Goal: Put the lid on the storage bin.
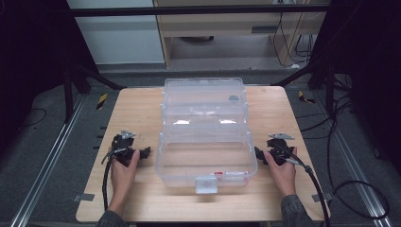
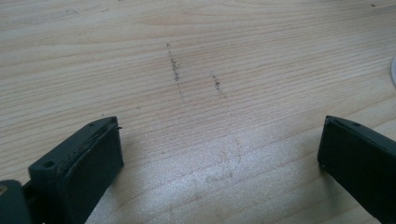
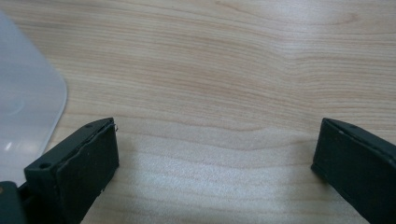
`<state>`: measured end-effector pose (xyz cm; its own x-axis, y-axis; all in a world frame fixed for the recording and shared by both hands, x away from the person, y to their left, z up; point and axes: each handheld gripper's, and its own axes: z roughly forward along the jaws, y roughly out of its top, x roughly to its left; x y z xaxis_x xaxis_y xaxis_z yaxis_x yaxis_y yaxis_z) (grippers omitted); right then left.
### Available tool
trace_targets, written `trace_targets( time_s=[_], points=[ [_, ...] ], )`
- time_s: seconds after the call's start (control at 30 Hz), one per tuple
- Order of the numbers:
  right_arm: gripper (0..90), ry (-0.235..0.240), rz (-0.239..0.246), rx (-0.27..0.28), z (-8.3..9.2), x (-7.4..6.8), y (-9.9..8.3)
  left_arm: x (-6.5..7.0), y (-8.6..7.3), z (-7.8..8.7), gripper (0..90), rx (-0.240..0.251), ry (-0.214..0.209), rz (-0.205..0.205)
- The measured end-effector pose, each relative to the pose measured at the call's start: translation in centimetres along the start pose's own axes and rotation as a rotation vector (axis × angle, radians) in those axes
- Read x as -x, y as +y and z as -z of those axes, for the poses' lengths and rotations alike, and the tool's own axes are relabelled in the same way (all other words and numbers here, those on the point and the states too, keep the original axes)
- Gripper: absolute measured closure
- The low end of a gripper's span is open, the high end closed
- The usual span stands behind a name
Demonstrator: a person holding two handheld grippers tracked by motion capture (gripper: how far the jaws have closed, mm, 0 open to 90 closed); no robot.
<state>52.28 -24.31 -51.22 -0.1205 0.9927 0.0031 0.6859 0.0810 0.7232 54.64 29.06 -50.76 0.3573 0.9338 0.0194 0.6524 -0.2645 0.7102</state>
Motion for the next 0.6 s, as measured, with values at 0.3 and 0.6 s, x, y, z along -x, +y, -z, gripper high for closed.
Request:
trace_targets(
  time_s=[0.3,0.6],
  points=[
    [2.2,0.02,0.011,0.004,0.3,0.2,-0.3,0.2,-0.1,0.2,0.0,0.007,-0.011,-0.003],
    [10.9,-0.019,0.245,0.072,5.6,-0.3,0.7,1.5,-0.3,5.9,3.1,0.085,-0.108,-0.13]
  ],
)
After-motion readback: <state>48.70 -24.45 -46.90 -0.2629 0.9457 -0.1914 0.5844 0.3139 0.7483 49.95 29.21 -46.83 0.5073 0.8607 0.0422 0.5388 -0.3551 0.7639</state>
